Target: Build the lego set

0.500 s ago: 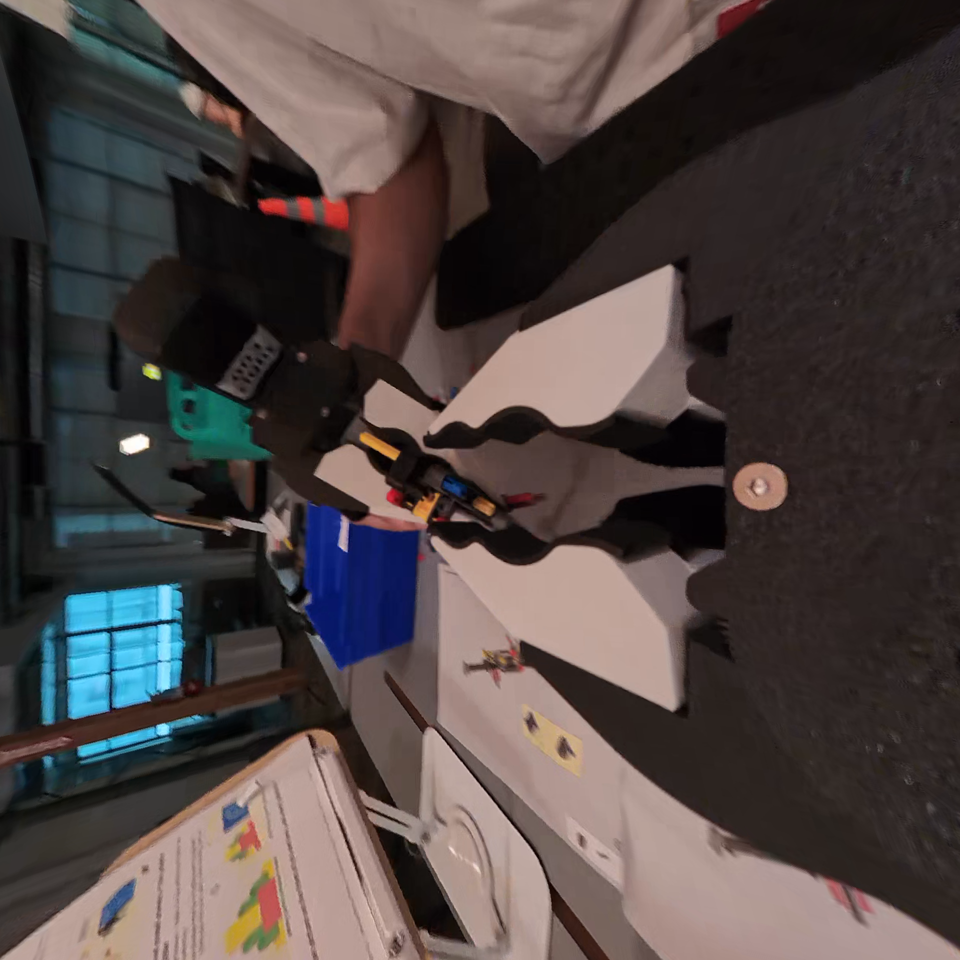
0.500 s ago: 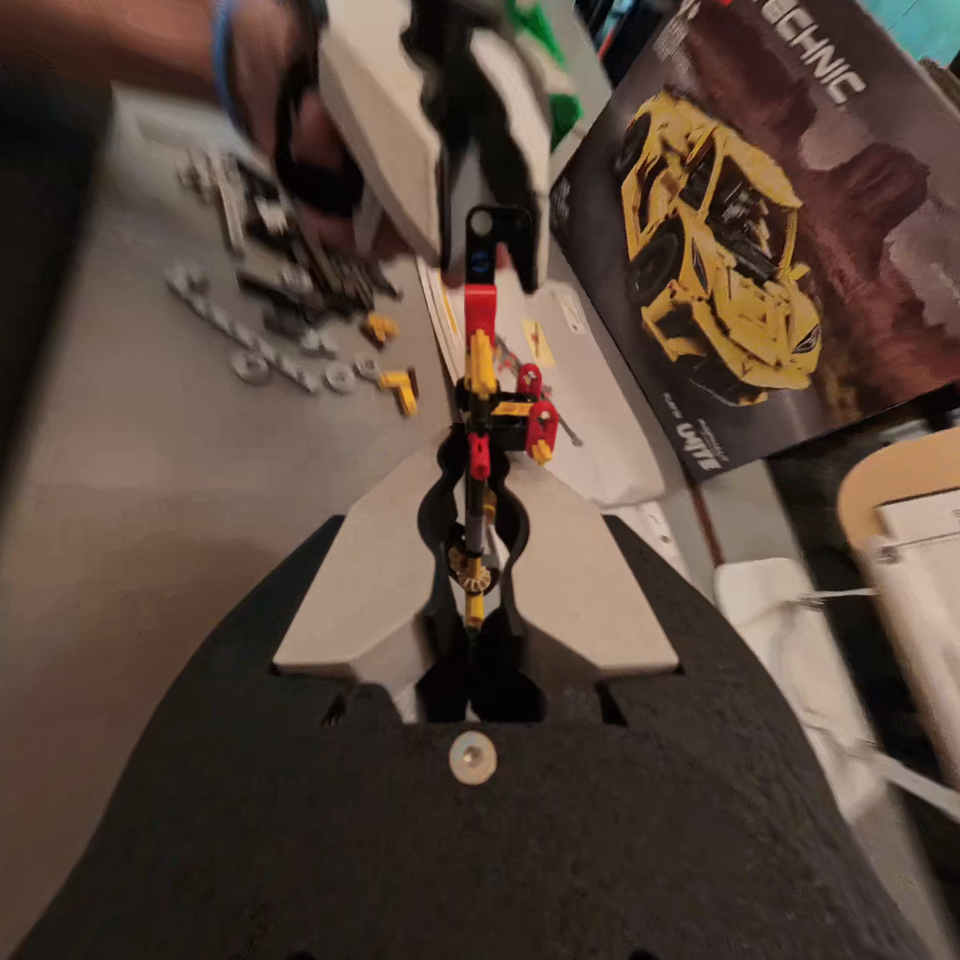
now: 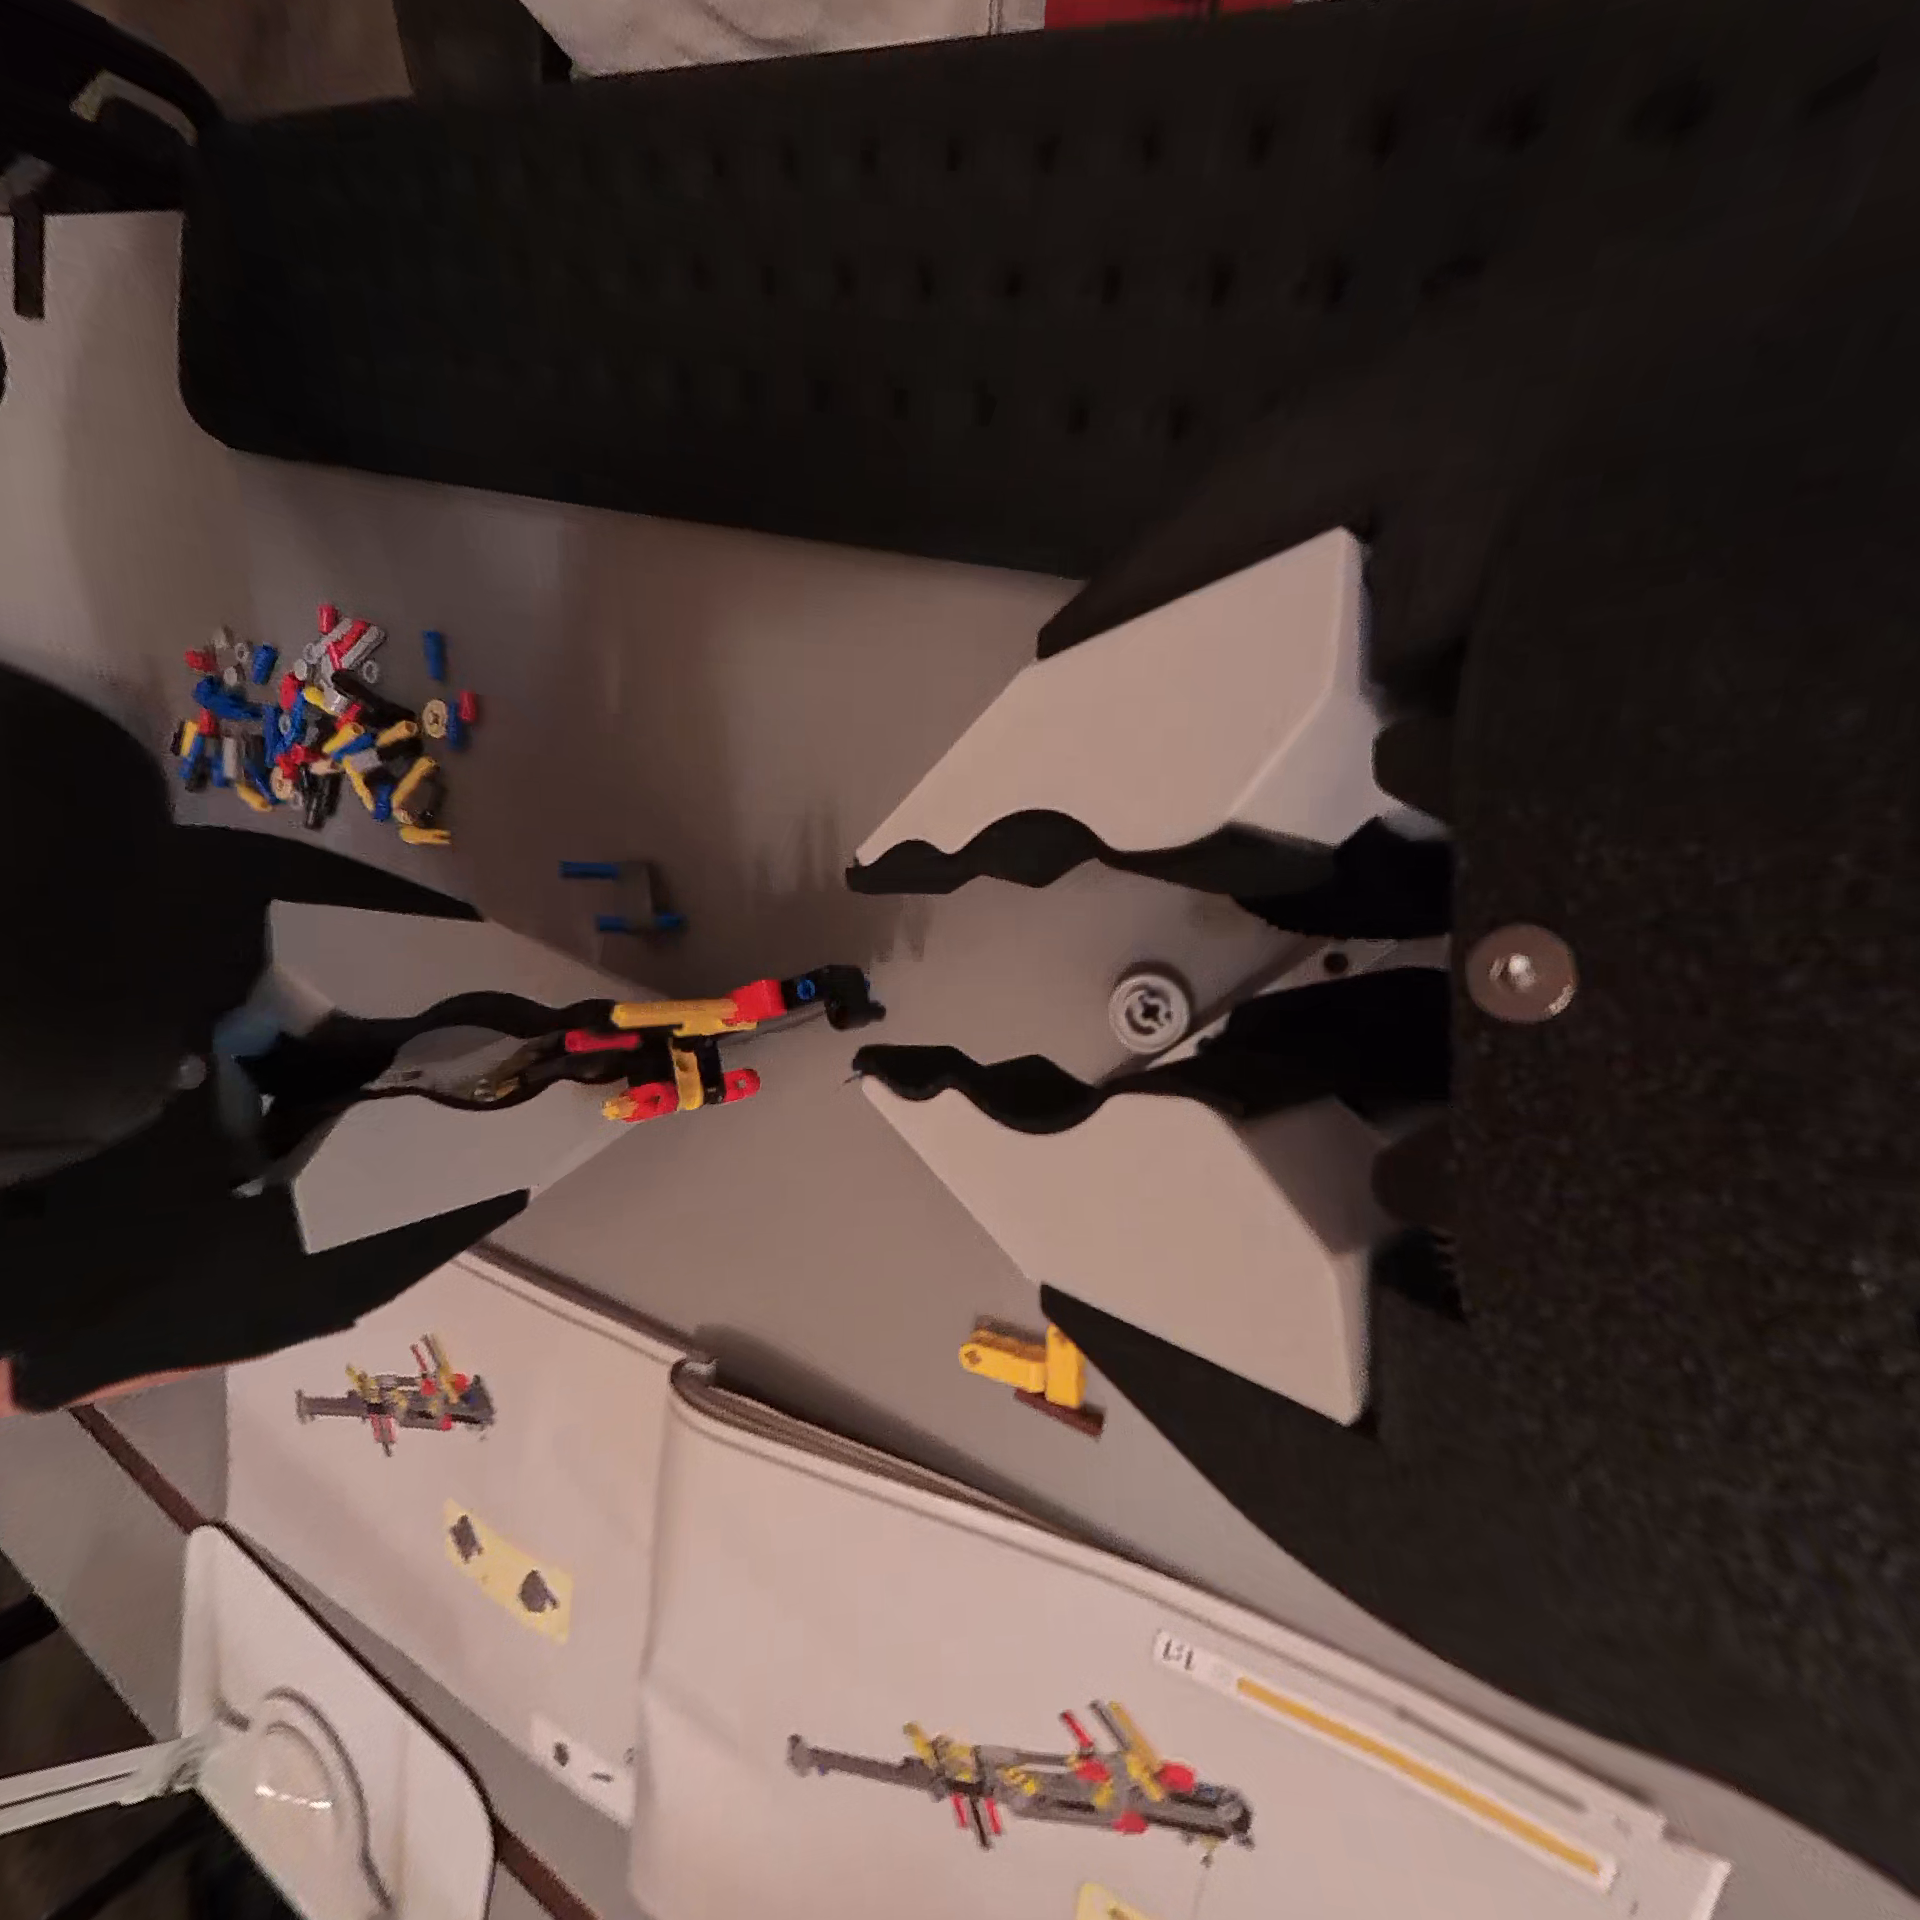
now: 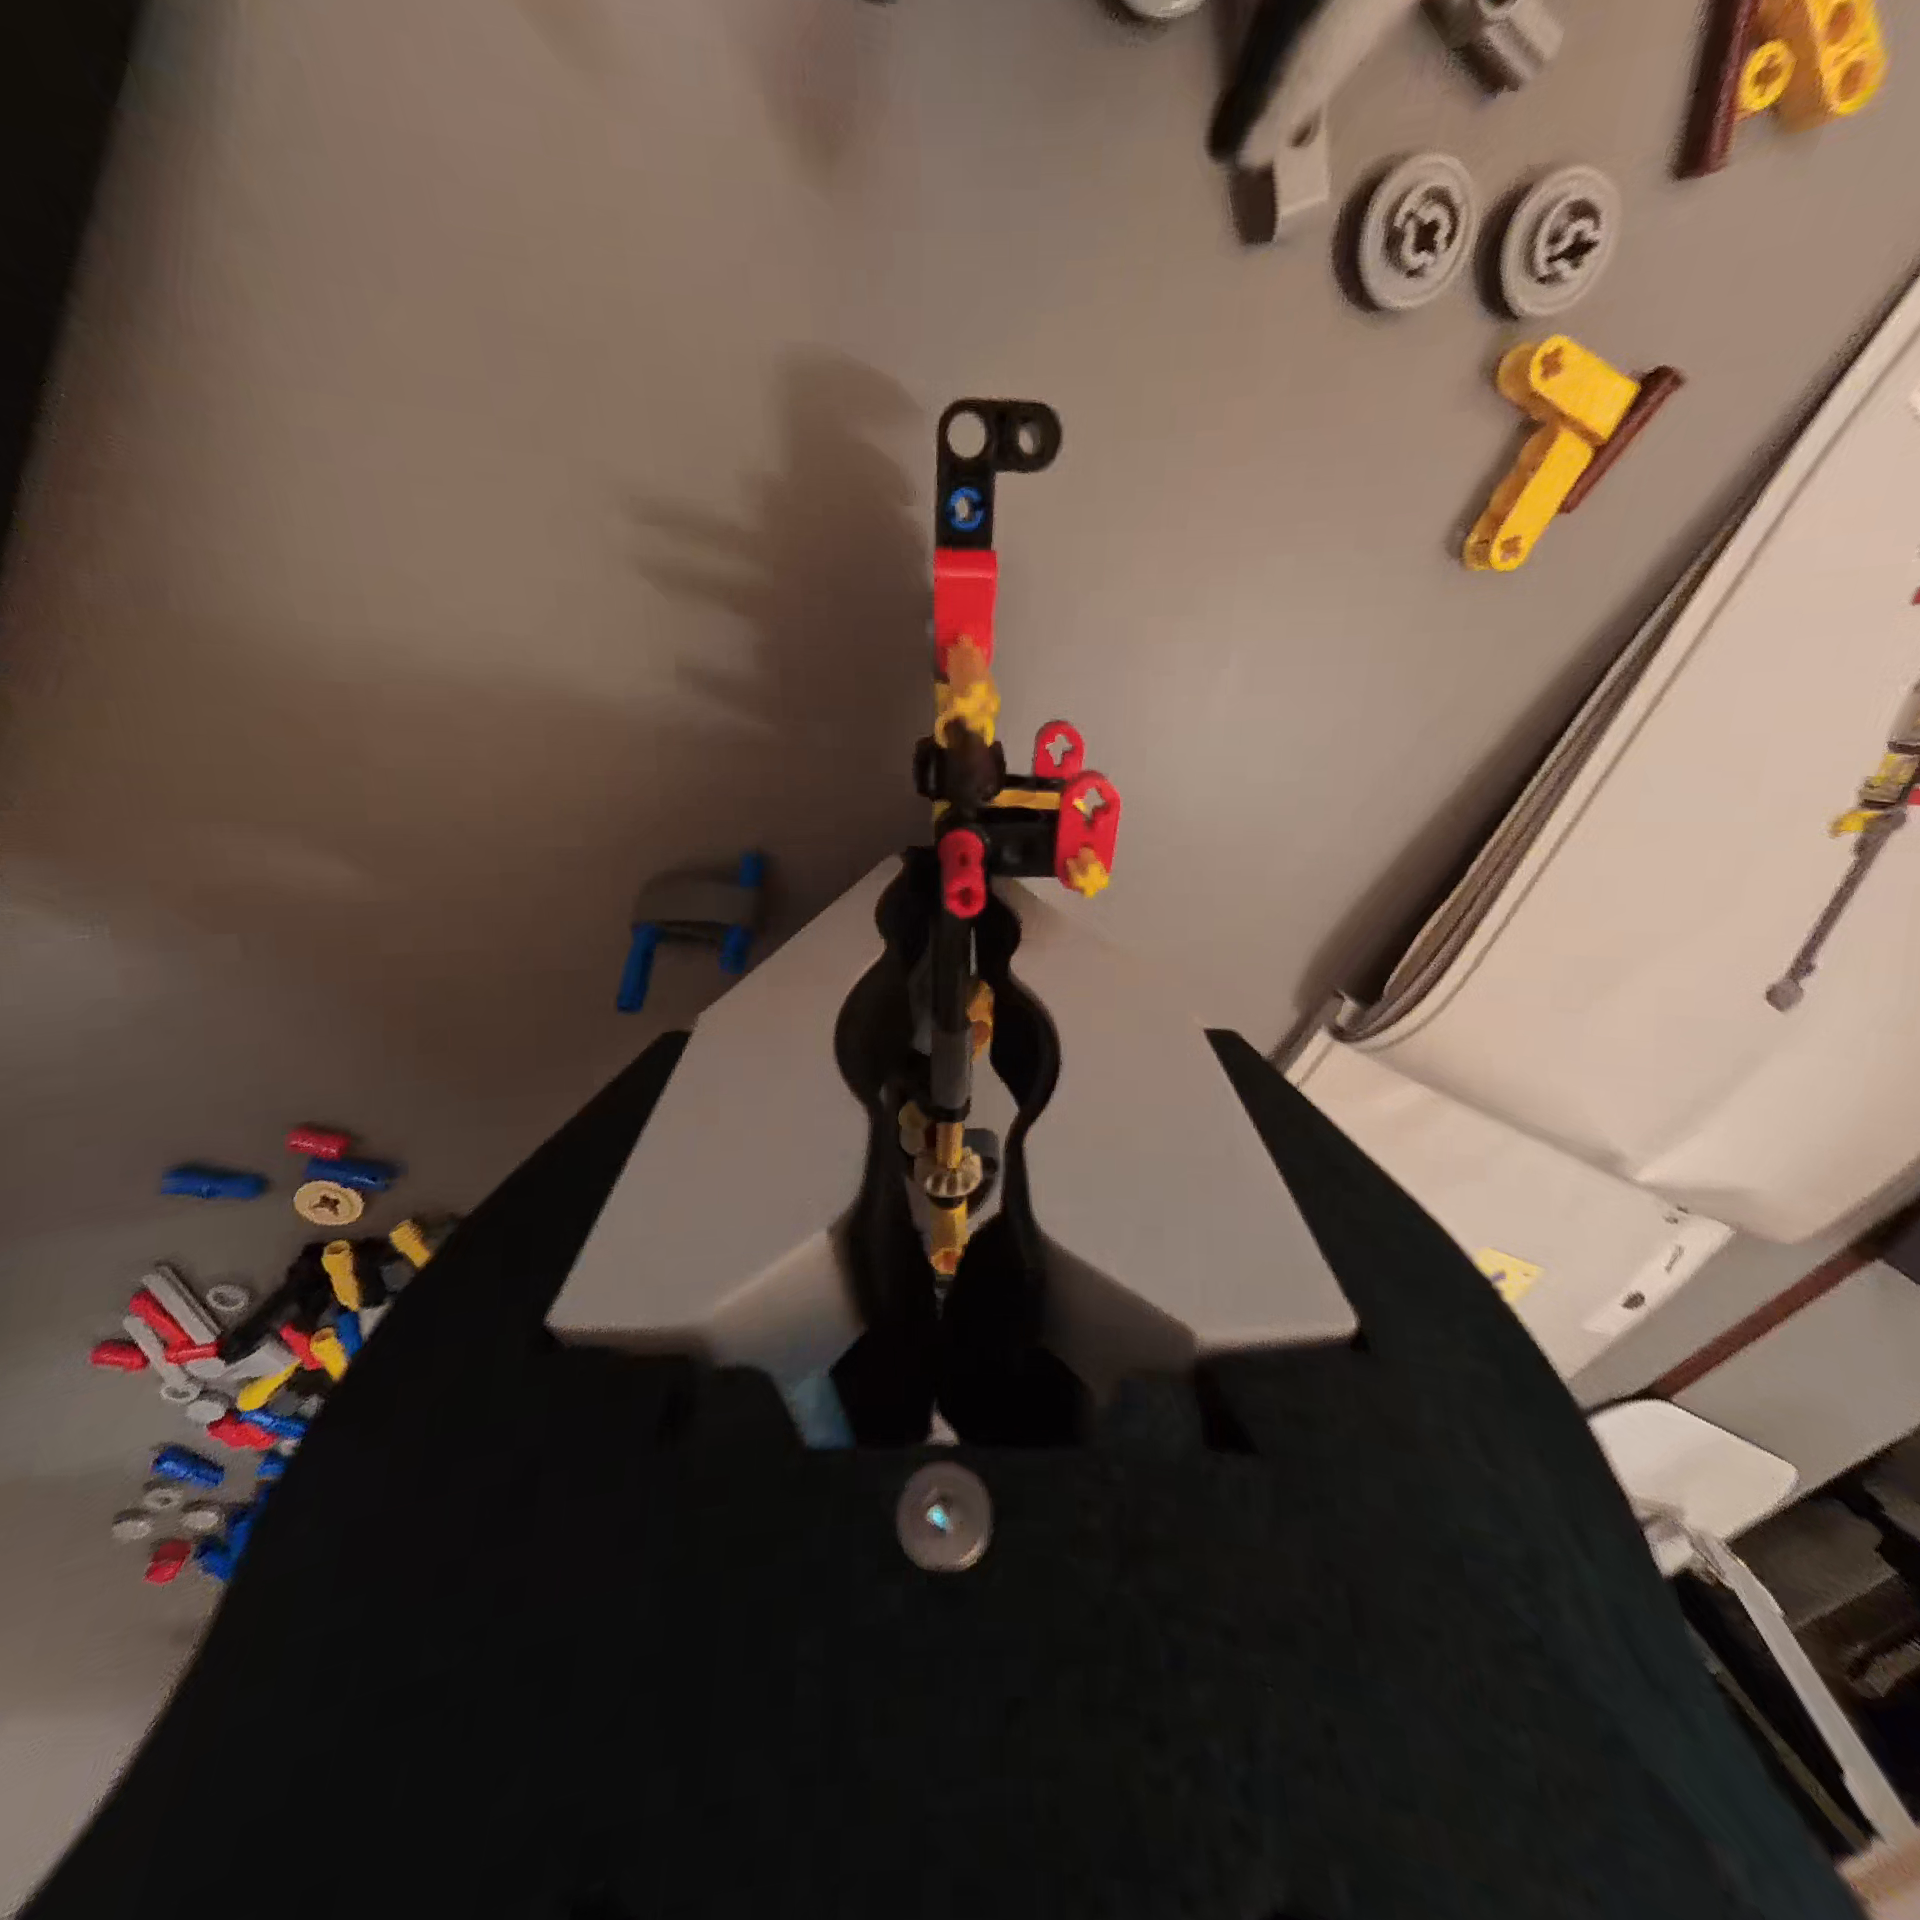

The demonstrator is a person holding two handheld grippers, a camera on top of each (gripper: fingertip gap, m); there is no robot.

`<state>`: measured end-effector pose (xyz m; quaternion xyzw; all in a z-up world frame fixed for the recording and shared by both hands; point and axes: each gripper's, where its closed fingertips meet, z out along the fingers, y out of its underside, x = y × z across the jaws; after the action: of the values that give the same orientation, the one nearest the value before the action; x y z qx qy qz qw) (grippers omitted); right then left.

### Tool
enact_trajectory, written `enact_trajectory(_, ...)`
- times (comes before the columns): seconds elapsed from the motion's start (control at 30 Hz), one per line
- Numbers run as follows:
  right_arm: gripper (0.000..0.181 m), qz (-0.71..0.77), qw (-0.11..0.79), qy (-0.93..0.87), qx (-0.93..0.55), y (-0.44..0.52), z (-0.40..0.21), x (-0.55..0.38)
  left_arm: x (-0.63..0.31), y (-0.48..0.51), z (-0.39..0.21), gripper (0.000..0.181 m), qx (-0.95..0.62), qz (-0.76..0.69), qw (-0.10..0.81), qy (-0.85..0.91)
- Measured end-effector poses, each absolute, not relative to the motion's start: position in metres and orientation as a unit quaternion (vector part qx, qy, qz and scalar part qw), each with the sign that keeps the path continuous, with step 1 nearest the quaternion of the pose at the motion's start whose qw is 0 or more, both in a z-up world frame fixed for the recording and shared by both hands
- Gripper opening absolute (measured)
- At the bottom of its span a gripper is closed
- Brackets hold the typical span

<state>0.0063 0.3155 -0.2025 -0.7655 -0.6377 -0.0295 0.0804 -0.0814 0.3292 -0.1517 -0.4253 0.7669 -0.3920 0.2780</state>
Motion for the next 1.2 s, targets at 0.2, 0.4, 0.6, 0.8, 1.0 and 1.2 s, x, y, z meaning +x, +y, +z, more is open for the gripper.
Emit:
enact_trajectory(0.2,0.006,-0.026,0.053,-0.645,-0.762,0.316,-0.204,0.004,-0.094,0.333,-0.16,0.024,-0.458,-0.409,0.274,0.74)
enact_trajectory(0.4,0.025,-0.024,0.086,-0.602,-0.793,0.321,-0.194,0.006,-0.091,0.336,-0.16,0.023,-0.465,-0.417,0.276,0.73)
enact_trajectory(0.6,0.033,-0.022,0.261,-0.385,-0.885,0.308,-0.13,0.025,-0.089,0.339,-0.157,0.024,-0.473,-0.433,0.277,0.716)
enact_trajectory(0.8,0.037,0.073,0.333,-0.106,-0.934,0.263,-0.17,0.018,-0.087,0.339,-0.155,0.024,-0.477,-0.45,0.267,0.707)
enact_trajectory(1.0,0.029,0.049,0.329,-0.087,-0.939,0.255,-0.206,0.003,-0.072,0.322,-0.149,0.024,-0.473,-0.459,0.233,0.715)
enact_trajectory(1.2,0.01,0.067,0.367,-0.094,-0.923,0.265,-0.207,-0.003,-0.052,0.314,-0.169,0.021,-0.453,-0.403,0.22,0.764)
